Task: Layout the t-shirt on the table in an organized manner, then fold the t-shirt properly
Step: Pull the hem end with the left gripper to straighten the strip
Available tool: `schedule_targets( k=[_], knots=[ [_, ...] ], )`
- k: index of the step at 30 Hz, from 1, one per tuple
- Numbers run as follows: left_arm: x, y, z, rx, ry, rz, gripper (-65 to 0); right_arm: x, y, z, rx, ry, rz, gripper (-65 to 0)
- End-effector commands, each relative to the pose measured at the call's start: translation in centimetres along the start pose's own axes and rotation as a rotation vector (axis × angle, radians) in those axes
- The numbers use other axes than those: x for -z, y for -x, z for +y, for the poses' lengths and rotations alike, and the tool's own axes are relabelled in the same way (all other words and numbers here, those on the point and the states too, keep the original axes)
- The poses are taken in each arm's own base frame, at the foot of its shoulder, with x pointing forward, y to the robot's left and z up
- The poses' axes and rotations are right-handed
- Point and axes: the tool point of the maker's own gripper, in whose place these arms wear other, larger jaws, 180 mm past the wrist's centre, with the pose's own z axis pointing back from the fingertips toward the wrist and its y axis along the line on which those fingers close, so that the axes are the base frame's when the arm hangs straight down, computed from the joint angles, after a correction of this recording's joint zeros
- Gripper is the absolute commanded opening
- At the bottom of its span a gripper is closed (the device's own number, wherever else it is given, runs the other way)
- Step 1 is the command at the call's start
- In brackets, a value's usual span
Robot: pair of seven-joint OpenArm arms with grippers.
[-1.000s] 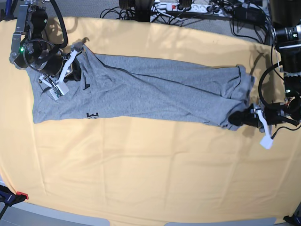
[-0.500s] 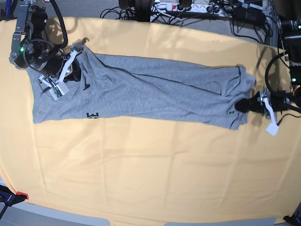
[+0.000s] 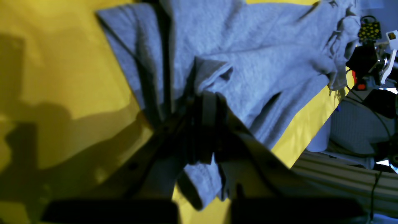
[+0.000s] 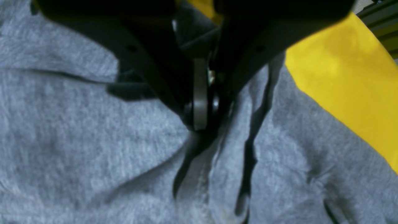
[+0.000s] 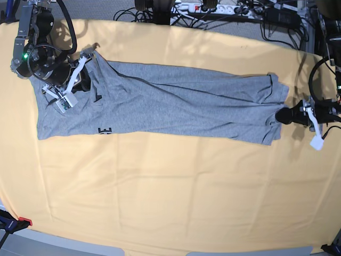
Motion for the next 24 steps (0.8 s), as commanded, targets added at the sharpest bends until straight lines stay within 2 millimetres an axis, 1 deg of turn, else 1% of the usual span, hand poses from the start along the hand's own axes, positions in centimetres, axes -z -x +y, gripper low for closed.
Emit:
schedule_targets(
  k=[1, 6, 8, 13, 15, 18, 24],
  knots=[
    [-1.4, -2.0, -0.3, 0.04, -0.009, -0.043, -65.0, -0.5, -1.2, -0.4, -0.025, 0.009, -0.039, -65.0],
    [-1.7, -2.1, -0.2, 0.043, -0.017, -0.043, -65.0, -0.5, -1.2, -0.4, -0.025, 0.01, -0.037, -65.0],
    [-1.8, -2.6, -0.3, 0.051, -0.016, -0.051, -65.0, -0.5, -1.2, -0.5, -0.024, 0.011, -0.038, -65.0],
    [-2.5, -5.4, -1.1, 0.099, -0.014, -0.1, -65.0, -0.5, -1.0, -0.7, -0.032, 0.026, -0.024, -65.0],
    [-2.7, -6.0, -1.2, 0.109, -0.016, -0.109, -65.0, -0.5, -0.7, -1.1, -0.042, 0.046, -0.011, -65.0],
    [-2.7, -5.8, -1.1, 0.105, -0.018, -0.104, -65.0, -0.5, -0.7, -1.3, -0.049, 0.058, -0.007, -65.0],
    [-2.7, -5.1, -0.8, 0.094, -0.022, -0.091, -65.0, -0.6, -1.4, -1.8, -0.022, 0.088, -0.049, -65.0]
  ],
)
